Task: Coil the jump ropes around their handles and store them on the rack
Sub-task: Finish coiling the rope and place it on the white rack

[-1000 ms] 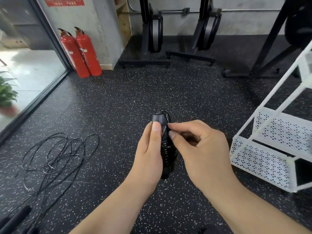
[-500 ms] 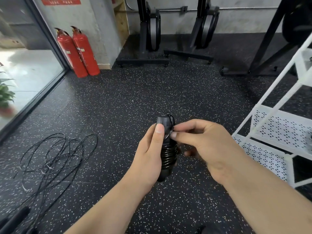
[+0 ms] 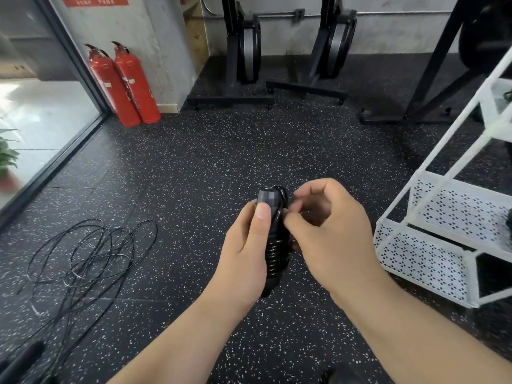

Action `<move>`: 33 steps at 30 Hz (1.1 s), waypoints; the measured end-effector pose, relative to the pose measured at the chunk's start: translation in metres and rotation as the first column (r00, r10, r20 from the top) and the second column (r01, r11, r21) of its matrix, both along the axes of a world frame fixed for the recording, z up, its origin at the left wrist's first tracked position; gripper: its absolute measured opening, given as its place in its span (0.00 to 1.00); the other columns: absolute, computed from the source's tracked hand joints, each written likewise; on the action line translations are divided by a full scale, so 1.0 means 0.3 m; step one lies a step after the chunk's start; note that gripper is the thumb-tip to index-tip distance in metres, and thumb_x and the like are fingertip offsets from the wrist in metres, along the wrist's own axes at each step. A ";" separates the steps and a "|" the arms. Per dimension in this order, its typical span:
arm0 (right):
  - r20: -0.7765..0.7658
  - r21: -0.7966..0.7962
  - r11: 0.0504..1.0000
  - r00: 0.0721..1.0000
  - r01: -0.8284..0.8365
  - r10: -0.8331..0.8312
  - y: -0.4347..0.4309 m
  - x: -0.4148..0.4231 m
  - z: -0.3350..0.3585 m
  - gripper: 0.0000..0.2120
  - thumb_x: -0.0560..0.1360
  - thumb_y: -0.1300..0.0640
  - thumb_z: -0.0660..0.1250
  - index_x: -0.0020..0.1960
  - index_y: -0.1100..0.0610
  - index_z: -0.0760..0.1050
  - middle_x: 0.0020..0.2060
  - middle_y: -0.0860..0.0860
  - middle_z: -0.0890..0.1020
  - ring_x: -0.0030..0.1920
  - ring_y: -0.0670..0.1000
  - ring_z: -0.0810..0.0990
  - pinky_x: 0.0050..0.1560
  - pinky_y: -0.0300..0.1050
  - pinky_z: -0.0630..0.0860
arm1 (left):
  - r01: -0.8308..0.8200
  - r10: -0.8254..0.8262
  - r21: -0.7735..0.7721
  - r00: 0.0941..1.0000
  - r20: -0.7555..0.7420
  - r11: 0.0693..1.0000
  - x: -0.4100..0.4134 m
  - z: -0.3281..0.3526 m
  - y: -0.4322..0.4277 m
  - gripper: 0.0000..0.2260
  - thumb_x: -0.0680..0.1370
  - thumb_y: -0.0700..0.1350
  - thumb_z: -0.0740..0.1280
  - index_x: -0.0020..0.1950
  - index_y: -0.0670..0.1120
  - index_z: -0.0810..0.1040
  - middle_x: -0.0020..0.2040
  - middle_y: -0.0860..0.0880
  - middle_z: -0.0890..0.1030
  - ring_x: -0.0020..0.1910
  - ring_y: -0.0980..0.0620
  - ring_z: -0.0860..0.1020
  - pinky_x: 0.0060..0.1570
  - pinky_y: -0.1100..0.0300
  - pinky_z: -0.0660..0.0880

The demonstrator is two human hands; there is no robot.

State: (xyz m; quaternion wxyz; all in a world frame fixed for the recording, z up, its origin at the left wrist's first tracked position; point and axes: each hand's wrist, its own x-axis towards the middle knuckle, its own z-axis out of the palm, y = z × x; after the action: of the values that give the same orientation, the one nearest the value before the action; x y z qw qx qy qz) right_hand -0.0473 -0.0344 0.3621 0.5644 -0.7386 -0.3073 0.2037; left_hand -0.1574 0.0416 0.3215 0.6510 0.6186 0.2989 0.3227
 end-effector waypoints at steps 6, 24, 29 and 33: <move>0.103 0.041 0.998 0.993 0.049 -0.053 0.008 -0.043 0.009 0.14 0.76 0.60 0.74 0.53 0.43 0.76 0.46 0.37 0.84 0.47 0.37 0.83 0.46 0.29 0.75 | -0.066 0.063 0.144 0.998 0.023 0.987 0.003 -0.003 -0.014 0.19 0.85 0.59 0.59 0.70 0.52 0.79 0.61 0.54 0.86 0.61 0.54 0.83 0.61 0.55 0.79; 0.000 0.013 1.000 1.000 0.000 0.000 0.031 -0.013 0.014 0.11 0.73 0.62 0.73 0.48 0.46 0.81 0.45 0.40 0.84 0.41 0.43 0.82 0.45 0.45 0.81 | -0.081 0.083 0.208 0.997 -0.002 0.975 -0.013 0.002 0.002 0.16 0.82 0.53 0.67 0.69 0.51 0.79 0.58 0.55 0.86 0.58 0.56 0.84 0.56 0.65 0.77; -0.040 -0.009 0.986 0.986 -0.165 0.165 0.018 0.031 0.039 0.13 0.75 0.66 0.71 0.47 0.47 0.80 0.46 0.46 0.83 0.38 0.45 0.78 0.40 0.40 0.80 | -0.071 0.071 0.161 0.997 0.006 0.984 -0.011 0.001 0.012 0.14 0.81 0.52 0.69 0.65 0.51 0.80 0.54 0.53 0.86 0.52 0.56 0.84 0.51 0.65 0.78; -0.211 0.079 0.952 0.928 -0.296 0.306 -0.005 0.081 0.062 0.11 0.76 0.69 0.75 0.49 0.53 0.84 0.48 0.54 0.84 0.39 0.50 0.84 0.43 0.47 0.85 | -0.039 0.037 0.069 0.999 0.026 0.997 -0.013 0.002 0.021 0.09 0.78 0.56 0.71 0.58 0.57 0.81 0.48 0.49 0.85 0.45 0.44 0.85 0.45 0.40 0.84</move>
State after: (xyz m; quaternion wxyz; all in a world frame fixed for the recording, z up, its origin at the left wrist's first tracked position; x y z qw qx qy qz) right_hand -0.0229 -0.0359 0.3806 0.5739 -0.6424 -0.3568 0.3615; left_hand -0.1613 0.0479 0.3220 0.6266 0.6309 0.2912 0.3529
